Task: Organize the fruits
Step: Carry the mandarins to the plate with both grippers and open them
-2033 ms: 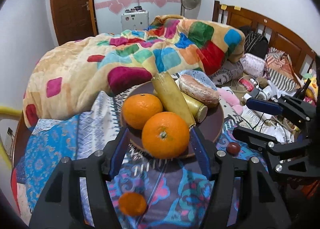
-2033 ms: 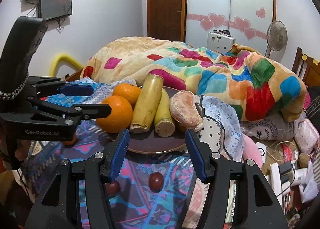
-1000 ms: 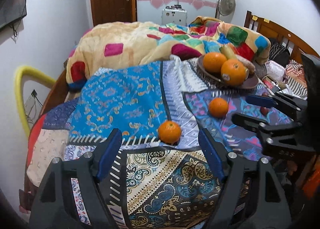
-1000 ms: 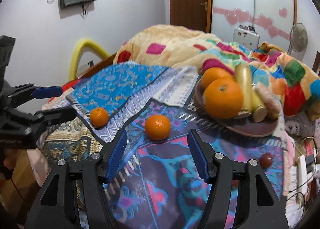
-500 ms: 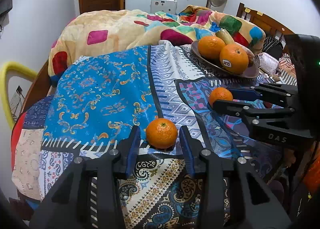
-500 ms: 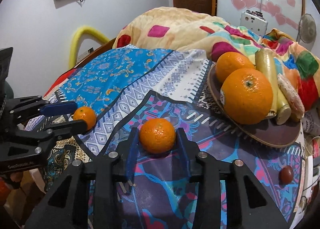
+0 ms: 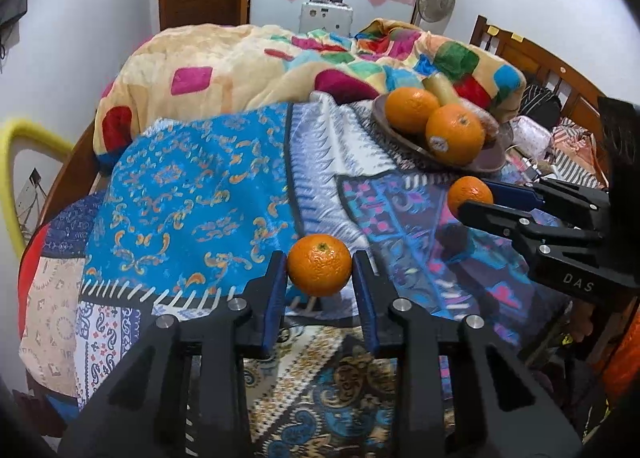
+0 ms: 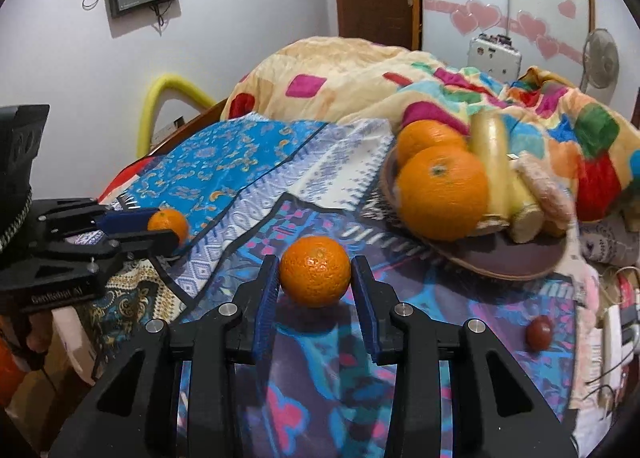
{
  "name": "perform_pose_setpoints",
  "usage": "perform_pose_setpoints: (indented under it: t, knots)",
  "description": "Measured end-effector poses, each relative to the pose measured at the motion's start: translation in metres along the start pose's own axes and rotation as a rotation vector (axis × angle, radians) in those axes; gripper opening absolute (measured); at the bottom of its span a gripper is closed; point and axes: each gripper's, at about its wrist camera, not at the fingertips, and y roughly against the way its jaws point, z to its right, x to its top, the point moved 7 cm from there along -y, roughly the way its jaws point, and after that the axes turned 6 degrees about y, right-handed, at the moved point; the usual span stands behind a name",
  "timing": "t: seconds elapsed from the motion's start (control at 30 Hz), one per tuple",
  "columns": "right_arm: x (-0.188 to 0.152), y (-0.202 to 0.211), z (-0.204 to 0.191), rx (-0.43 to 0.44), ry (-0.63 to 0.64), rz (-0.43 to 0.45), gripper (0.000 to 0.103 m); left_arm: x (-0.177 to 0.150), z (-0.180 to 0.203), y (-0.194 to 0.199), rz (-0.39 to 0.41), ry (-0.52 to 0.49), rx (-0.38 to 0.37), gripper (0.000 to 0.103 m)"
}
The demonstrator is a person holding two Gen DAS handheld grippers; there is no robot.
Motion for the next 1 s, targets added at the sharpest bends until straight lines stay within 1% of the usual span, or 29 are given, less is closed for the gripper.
perform_pose_setpoints:
  t: [0.17, 0.4, 0.67, 1.0]
  knots:
    - [-0.002, 0.021, 0.026, -0.046, -0.025, 0.03, 0.034, 0.009, 0.021, 0.006, 0.031, -0.034, -0.003, 0.033]
    - [-0.011, 0.032, 0.069, -0.122, -0.059, 0.022, 0.034, 0.023, 0.053, 0.001, 0.049, -0.062, -0.031, 0.033]
    - [-0.011, 0.016, 0.105, -0.161, -0.067, -0.002, 0.034, 0.037, 0.082, -0.018, 0.046, -0.085, -0.062, 0.033]
    - [-0.005, -0.01, 0.123, -0.156, -0.016, -0.054, 0.034, 0.055, 0.102, -0.036, 0.051, -0.111, -0.082, 0.033]
